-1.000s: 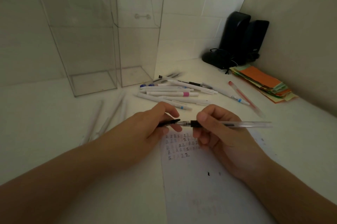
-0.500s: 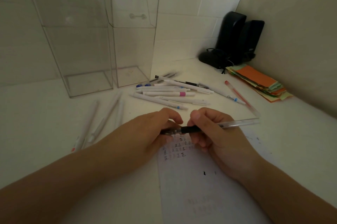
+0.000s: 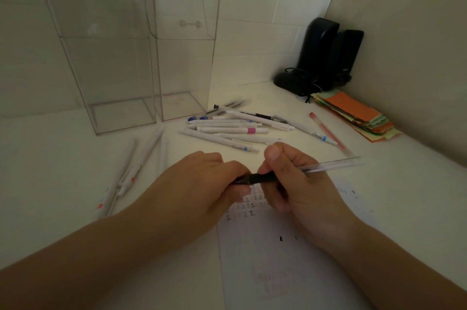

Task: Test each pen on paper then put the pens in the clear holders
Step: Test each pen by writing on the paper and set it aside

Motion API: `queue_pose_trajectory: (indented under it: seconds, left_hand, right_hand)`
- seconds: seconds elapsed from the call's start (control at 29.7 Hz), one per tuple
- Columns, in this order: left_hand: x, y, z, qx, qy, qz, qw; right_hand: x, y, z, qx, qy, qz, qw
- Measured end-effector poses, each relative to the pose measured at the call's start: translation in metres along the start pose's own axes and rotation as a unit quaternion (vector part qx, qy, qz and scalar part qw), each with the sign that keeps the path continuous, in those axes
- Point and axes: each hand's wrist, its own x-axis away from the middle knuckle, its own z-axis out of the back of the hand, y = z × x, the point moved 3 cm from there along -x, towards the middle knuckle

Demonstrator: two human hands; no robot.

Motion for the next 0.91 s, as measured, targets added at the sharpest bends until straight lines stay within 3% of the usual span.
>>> queue_pose_trajectory:
  seconds: [0.1,0.17,0.27,0.37,0.47,0.57,0.64,0.78,0.84,0.91]
  left_hand:
    - [0.001,0.006,-0.003,0.062,-0.005,0.048,0.997]
    - [0.003,0.003,0.004,0.084,0.02,0.078,0.993]
    - [0.005,-0.011,0.019,0.039,0.075,0.129,0.988]
    - [0.008,-0.019,0.019,-0.12,0.032,0.18,0.976]
    - [0.007,-0.015,0.016,-0.173,-0.032,0.204,0.963]
    - [0.007,-0.022,0.017,-0.184,-0.055,0.218,0.957]
    - [0.008,-0.029,0.018,-0.195,-0.029,0.194,0.961]
    - [0.01,-0.048,0.012,-0.147,-0.063,0.253,0.954]
    - [0.012,-0.06,0.009,-0.112,-0.122,0.297,0.941]
    - [0.013,-0.069,0.011,-0.087,-0.139,0.297,0.941]
  right_hand:
    - [-0.003,-0.002,0.002,-0.002,-0.012,-0.021,1.0]
    - [-0.007,-0.003,0.014,0.029,0.044,-0.042,0.998]
    - [-0.013,0.003,0.041,0.185,0.157,-0.058,0.968]
    - [-0.015,0.009,0.042,0.352,0.096,-0.03,0.931]
    - [-0.019,0.014,0.029,0.427,0.003,0.012,0.904]
    - [-0.021,0.018,0.019,0.49,-0.057,0.038,0.869]
    - [-0.022,0.021,0.017,0.511,-0.061,0.05,0.856]
    - [-0.023,0.021,0.018,0.497,-0.038,0.055,0.865]
    - [-0.023,0.022,0.018,0.499,-0.039,0.058,0.864]
    - [-0.023,0.023,0.017,0.499,-0.043,0.05,0.864]
